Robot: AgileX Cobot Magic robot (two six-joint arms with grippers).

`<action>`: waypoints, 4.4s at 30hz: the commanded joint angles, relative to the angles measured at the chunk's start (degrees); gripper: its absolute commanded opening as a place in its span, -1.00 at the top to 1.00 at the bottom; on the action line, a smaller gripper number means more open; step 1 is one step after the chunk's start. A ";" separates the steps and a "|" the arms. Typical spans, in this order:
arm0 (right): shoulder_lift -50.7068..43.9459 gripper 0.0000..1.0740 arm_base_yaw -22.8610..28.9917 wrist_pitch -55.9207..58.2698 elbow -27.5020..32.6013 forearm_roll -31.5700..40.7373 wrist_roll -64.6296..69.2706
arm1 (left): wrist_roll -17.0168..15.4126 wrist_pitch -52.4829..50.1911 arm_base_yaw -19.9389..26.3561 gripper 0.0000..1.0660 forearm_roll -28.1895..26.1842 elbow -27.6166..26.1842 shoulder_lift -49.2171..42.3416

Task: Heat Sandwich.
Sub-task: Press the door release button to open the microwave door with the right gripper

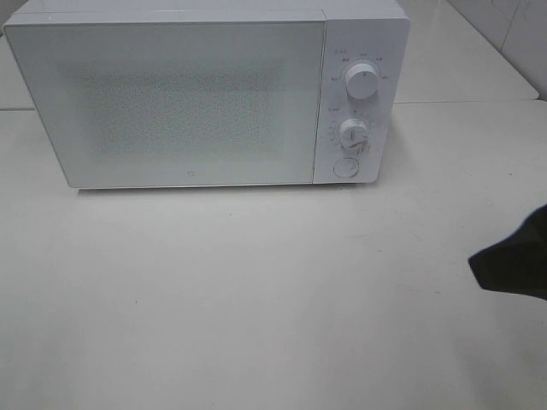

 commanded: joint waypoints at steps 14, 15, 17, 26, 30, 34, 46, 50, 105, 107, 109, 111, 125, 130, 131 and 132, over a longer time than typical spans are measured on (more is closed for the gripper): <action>-31.97 -0.42 -0.69 17.93 -0.17 -12.09 10.43 | -0.46 -0.63 0.17 -0.88 0.06 0.11 -1.49; -32.95 -0.42 -1.38 17.99 -0.11 -12.49 10.94 | -0.46 -0.63 0.17 -0.88 0.06 0.11 -1.49; -36.38 -0.42 -4.30 17.53 1.66 -13.75 11.06 | -0.40 -0.63 0.17 -0.88 0.06 0.11 -1.49; -47.21 -0.42 -12.66 11.40 6.88 -13.52 11.12 | -0.46 -0.63 0.17 -0.88 0.06 0.11 -1.49; -48.93 -0.42 -14.95 10.37 8.14 -13.41 10.94 | -0.40 -0.63 0.17 -0.88 0.06 0.11 -1.49; -48.93 -0.42 -14.95 10.37 8.14 -13.41 11.06 | -0.40 -0.63 0.17 -0.88 0.06 0.11 -1.26; -48.93 -0.41 -14.95 10.37 8.14 -13.41 11.00 | -0.29 -0.63 0.17 -0.88 0.06 0.11 -1.20; -48.93 -0.41 -14.95 10.37 8.14 -13.41 11.00 | -0.29 -0.63 0.17 -0.88 0.06 0.11 -1.20; 11.57 -0.41 -14.90 -64.23 9.00 -13.46 11.00 | -0.29 -0.63 0.17 -0.88 0.06 0.11 -1.20; 12.43 -0.41 -14.90 -66.75 9.85 -13.41 11.00 | -0.29 -0.63 0.17 -0.88 0.06 0.11 -1.20; 14.78 -0.41 -14.73 -73.34 12.89 -12.89 10.77 | -0.29 -0.63 0.17 -0.88 0.06 0.11 -1.20; 15.41 -0.41 -14.73 -75.23 13.92 -12.32 10.20 | -0.29 -0.63 0.17 -0.88 0.06 0.11 -1.20; 29.85 -0.41 1.95 -94.42 19.71 13.35 -7.28 | -0.29 -0.63 0.17 -0.88 0.06 0.11 -1.20; 34.66 -0.41 7.16 -99.12 19.60 18.79 -7.28 | -0.29 -0.63 0.17 -0.88 0.06 0.11 -1.20; 35.70 -0.41 8.19 -100.21 19.60 20.00 -7.28 | -0.29 -0.63 0.17 -0.88 0.06 0.11 -1.20; 38.04 -0.41 10.66 -102.62 19.42 22.29 -7.51 | -0.29 -0.63 0.17 -0.88 0.06 0.11 -1.20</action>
